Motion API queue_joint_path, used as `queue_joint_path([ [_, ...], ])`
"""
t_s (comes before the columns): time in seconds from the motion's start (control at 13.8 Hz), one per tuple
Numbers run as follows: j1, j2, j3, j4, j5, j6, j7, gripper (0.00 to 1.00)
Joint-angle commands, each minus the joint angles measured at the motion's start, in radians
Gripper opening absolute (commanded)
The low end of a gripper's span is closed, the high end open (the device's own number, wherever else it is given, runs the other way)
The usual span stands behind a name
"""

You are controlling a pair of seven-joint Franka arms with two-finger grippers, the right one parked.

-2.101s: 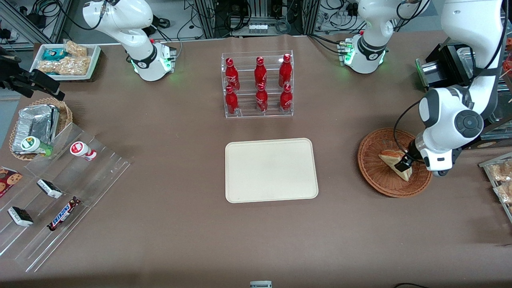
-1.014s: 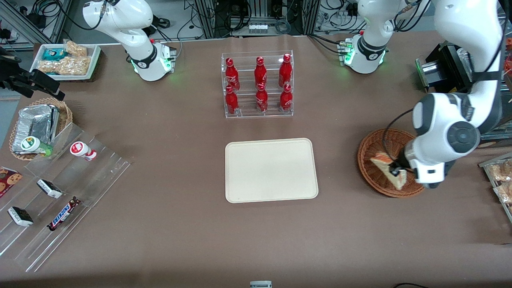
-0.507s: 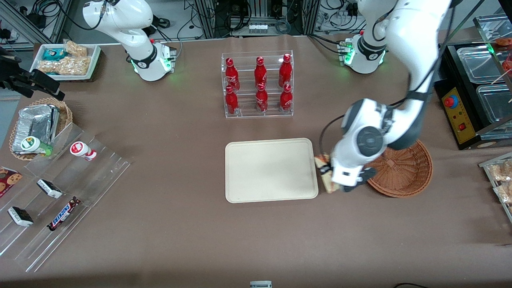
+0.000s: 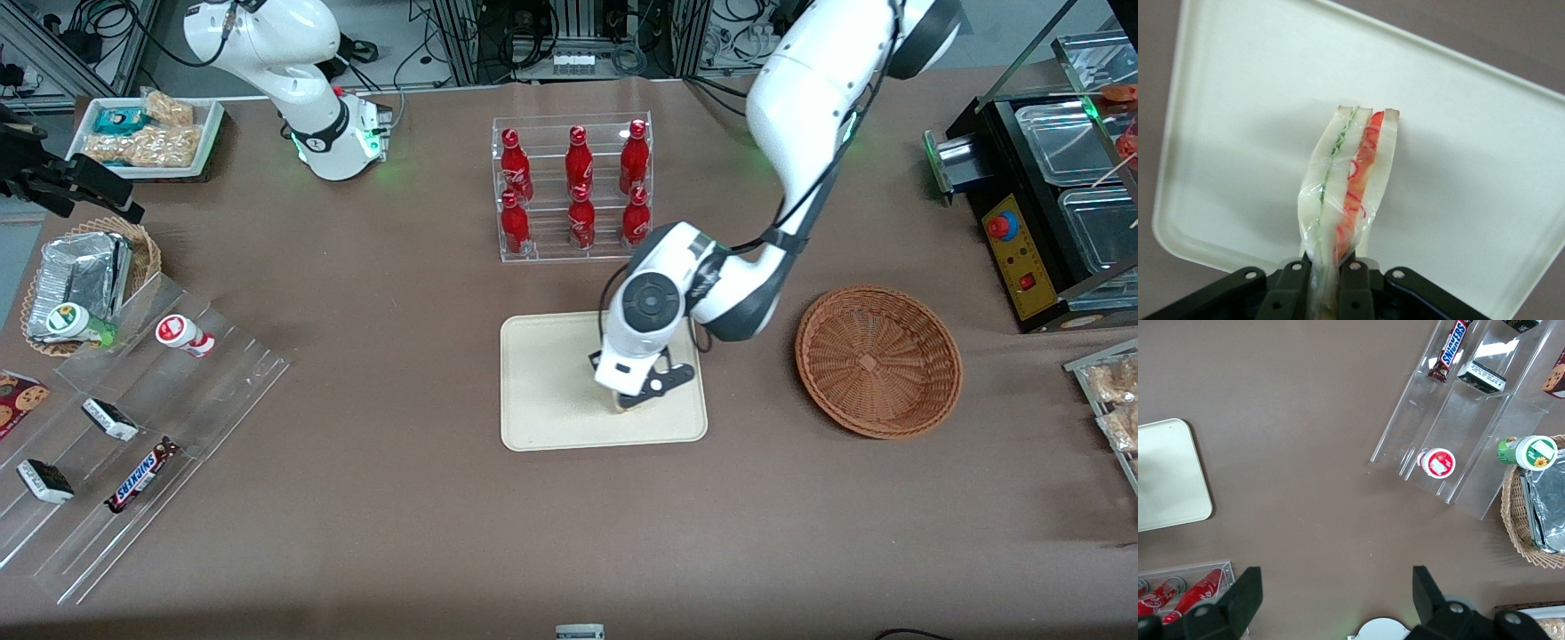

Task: Place sandwich from basket to tray
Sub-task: 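Carry the sandwich with the left gripper over the cream tray, then lower the sandwich onto the tray and open the left gripper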

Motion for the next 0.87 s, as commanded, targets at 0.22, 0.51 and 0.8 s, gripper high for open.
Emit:
queue_joint_path([
  [0.22,-0.051,0.067,0.013,0.048,0.055,0.099,-0.015,0.06],
  [0.51,-0.051,0.073,0.013,0.047,0.074,0.106,-0.019,0.80],
  [0.8,-0.048,0.009,0.013,0.047,0.081,0.084,-0.073,1.00],
])
